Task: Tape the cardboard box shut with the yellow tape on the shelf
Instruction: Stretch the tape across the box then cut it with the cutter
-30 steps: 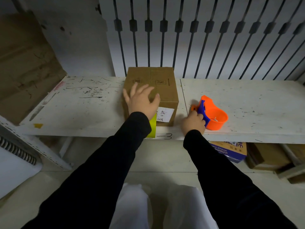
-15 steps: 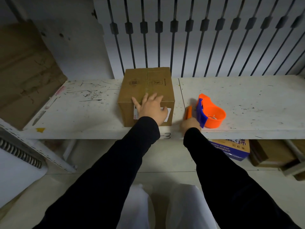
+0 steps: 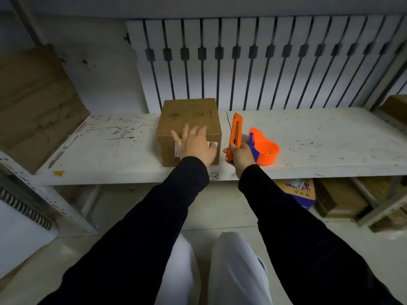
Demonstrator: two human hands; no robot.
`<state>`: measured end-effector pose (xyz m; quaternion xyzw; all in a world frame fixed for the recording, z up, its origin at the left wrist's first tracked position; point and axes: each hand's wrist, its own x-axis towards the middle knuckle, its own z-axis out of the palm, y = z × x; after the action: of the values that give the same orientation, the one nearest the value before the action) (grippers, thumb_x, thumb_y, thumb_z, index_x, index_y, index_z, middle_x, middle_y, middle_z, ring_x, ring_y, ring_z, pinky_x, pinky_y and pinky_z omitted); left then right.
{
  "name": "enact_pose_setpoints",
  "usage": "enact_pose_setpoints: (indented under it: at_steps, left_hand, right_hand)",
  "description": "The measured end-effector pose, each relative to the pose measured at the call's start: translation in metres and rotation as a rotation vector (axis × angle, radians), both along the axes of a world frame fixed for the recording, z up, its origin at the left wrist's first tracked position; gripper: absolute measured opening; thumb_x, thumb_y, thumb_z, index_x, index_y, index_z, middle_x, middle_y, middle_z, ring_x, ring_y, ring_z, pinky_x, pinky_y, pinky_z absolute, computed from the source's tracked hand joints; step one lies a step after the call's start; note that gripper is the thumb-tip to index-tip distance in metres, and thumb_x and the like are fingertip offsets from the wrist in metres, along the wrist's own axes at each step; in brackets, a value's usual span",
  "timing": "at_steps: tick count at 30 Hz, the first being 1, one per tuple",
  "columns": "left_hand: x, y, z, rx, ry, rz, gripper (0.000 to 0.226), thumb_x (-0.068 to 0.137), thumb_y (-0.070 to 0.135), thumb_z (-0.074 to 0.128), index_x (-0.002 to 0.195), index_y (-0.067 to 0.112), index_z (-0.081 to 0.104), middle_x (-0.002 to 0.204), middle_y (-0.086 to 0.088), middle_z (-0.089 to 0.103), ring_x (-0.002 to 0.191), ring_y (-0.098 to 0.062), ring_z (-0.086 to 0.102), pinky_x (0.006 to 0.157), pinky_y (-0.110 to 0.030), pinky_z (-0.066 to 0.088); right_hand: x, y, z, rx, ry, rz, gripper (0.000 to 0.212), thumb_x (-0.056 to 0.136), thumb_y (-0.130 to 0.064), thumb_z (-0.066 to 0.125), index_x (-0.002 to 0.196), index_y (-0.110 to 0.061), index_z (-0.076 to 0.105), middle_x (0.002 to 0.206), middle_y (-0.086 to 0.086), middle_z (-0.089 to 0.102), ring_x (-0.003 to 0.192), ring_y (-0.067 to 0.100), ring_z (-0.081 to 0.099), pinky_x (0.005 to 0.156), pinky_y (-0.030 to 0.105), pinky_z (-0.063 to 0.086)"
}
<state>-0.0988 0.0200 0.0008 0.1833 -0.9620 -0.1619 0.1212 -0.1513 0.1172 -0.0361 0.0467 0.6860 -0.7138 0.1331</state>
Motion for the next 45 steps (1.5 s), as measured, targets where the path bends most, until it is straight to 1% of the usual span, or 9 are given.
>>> enact_pose_setpoints:
  at_steps: [7, 11, 16, 22, 25, 28, 32, 39, 45]
  left_hand:
    - [0.025, 0.014, 0.006, 0.113, 0.006, -0.036, 0.041, 0.097, 0.027, 0.037, 0.135, 0.016, 0.043, 0.144, -0.006, 0.046, 0.14, -0.024, 0.03, 0.119, -0.05, -0.003]
    - [0.036, 0.015, 0.004, 0.099, -0.006, -0.032, 0.038, 0.097, 0.025, 0.037, 0.132, 0.015, 0.047, 0.14, -0.007, 0.05, 0.138, -0.024, 0.034, 0.119, -0.049, -0.002]
    - [0.046, 0.007, -0.002, 0.108, -0.014, 0.003, 0.036, 0.096, 0.021, 0.039, 0.129, 0.014, 0.049, 0.135, -0.008, 0.054, 0.133, -0.025, 0.038, 0.119, -0.048, 0.003]
    - [0.048, -0.007, -0.012, 0.149, -0.018, 0.038, 0.041, 0.094, 0.02, 0.042, 0.134, 0.012, 0.046, 0.138, -0.011, 0.051, 0.132, -0.029, 0.04, 0.117, -0.045, 0.017]
    - [0.047, -0.016, -0.016, 0.218, -0.002, 0.06, 0.041, 0.094, 0.017, 0.043, 0.133, 0.007, 0.046, 0.139, -0.014, 0.05, 0.13, -0.031, 0.041, 0.111, -0.038, 0.031]
    - [0.044, -0.024, -0.022, 0.304, -0.016, 0.125, 0.042, 0.094, 0.016, 0.042, 0.135, 0.006, 0.044, 0.14, -0.016, 0.047, 0.129, -0.032, 0.041, 0.108, -0.039, 0.035]
    - [0.041, -0.03, -0.024, 0.452, -0.04, 0.159, 0.041, 0.094, 0.017, 0.041, 0.133, 0.007, 0.045, 0.133, -0.018, 0.05, 0.121, -0.034, 0.049, 0.102, -0.039, 0.041]
    - [0.029, -0.039, -0.026, 0.643, -0.05, 0.221, 0.045, 0.095, 0.024, 0.044, 0.134, 0.002, 0.04, 0.138, -0.018, 0.049, 0.126, -0.034, 0.046, 0.105, -0.039, 0.039]
    - [0.013, -0.046, -0.033, 0.761, -0.042, 0.25, 0.042, 0.099, 0.026, 0.037, 0.134, 0.004, 0.04, 0.138, -0.016, 0.05, 0.125, -0.033, 0.048, 0.1, -0.036, 0.04]
  right_hand:
    - [0.03, -0.002, 0.017, 0.062, 0.074, -0.009, 0.034, 0.1, -0.025, 0.034, 0.124, -0.004, 0.045, 0.086, 0.006, 0.053, 0.062, 0.007, 0.048, 0.054, 0.018, 0.04]
    - [0.04, 0.0, 0.021, 0.125, 0.105, -0.035, 0.033, 0.098, -0.034, 0.037, 0.111, -0.007, 0.051, 0.067, 0.0, 0.051, 0.057, 0.008, 0.046, 0.054, 0.019, 0.04]
    - [0.048, -0.002, 0.022, 0.209, 0.134, -0.024, 0.032, 0.096, -0.04, 0.039, 0.096, -0.011, 0.051, 0.065, 0.001, 0.052, 0.058, 0.01, 0.045, 0.058, 0.022, 0.04]
    - [0.056, -0.008, 0.023, 0.135, 0.155, -0.058, 0.037, 0.097, -0.036, 0.041, 0.115, -0.005, 0.052, 0.068, 0.0, 0.053, 0.062, 0.01, 0.049, 0.059, 0.022, 0.042]
    - [0.059, -0.012, 0.027, 0.082, 0.212, -0.005, 0.035, 0.098, -0.027, 0.041, 0.129, -0.009, 0.042, 0.095, 0.007, 0.059, 0.084, 0.016, 0.057, 0.071, 0.028, 0.05]
    - [0.055, -0.017, 0.031, 0.231, 0.228, 0.049, 0.031, 0.097, -0.021, 0.042, 0.125, -0.008, 0.042, 0.114, 0.014, 0.056, 0.096, 0.021, 0.055, 0.088, 0.036, 0.05]
    - [0.048, -0.023, 0.03, 0.388, 0.278, 0.09, 0.024, 0.097, -0.016, 0.041, 0.12, -0.008, 0.041, 0.103, 0.013, 0.054, 0.092, 0.027, 0.056, 0.076, 0.039, 0.049]
    - [0.037, -0.029, 0.02, 0.768, 0.576, 0.231, 0.029, 0.098, -0.031, 0.038, 0.121, -0.017, 0.047, 0.109, 0.014, 0.06, 0.097, 0.032, 0.059, 0.087, 0.047, 0.05]
    - [0.02, -0.033, 0.018, 1.153, 0.702, 0.141, 0.029, 0.094, -0.013, 0.041, 0.121, -0.018, 0.051, 0.117, 0.014, 0.058, 0.113, 0.036, 0.05, 0.101, 0.046, 0.032]
